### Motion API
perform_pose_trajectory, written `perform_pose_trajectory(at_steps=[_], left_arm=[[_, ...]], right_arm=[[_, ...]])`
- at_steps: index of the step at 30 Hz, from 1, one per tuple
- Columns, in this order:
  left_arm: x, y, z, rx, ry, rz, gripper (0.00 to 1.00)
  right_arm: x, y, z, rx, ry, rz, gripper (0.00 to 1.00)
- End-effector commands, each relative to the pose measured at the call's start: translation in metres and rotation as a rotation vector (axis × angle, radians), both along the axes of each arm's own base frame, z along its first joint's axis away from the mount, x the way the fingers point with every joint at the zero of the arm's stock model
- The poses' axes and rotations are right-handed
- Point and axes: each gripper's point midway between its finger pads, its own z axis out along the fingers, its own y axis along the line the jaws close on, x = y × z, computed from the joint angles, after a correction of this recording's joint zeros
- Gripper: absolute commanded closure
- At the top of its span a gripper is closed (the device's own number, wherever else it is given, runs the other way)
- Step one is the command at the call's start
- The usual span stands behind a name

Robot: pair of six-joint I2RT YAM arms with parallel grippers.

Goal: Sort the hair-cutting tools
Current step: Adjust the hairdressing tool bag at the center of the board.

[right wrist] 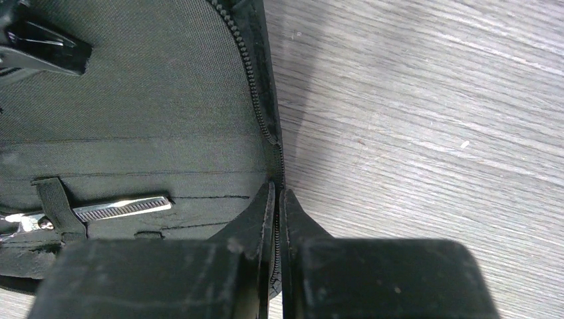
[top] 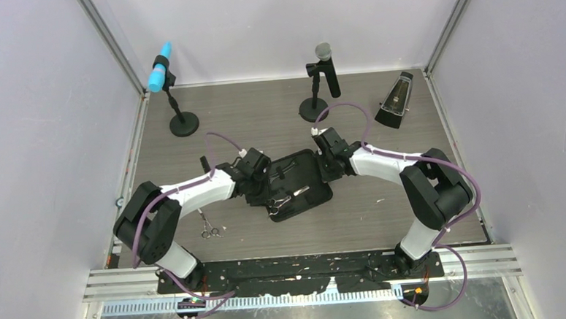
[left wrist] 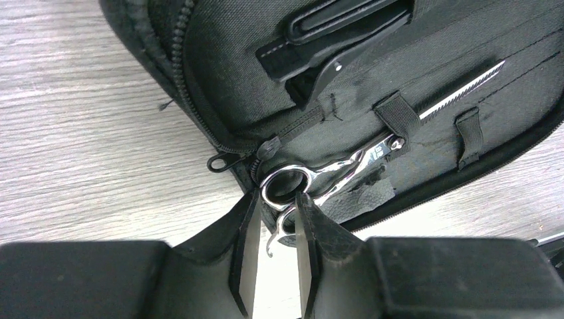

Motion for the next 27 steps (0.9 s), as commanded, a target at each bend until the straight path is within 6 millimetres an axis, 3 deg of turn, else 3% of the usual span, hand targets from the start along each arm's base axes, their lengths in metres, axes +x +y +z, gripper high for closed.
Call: perform_pose_trajectory(at_steps=[1, 11, 27], left_arm=[[0.019, -0.037, 0.026, -0.099, -0.066, -0.05, 0.75], [0.027, -0.072, 0.04, -0.159, -0.073, -0.085, 0.75], [0.045, -0.1, 0.059, -0.251, -0.116, -0.055, 0.75]], right_arm=[[-0.02, 0.012, -0.014, 0.019, 0.061, 0.052, 0.95], [-0.031, 0.037, -0.017, 0.055, 0.094, 0.109, 0.95], [-0.043, 0.059, -0.017, 0.12, 0.131, 0.144, 0.95]])
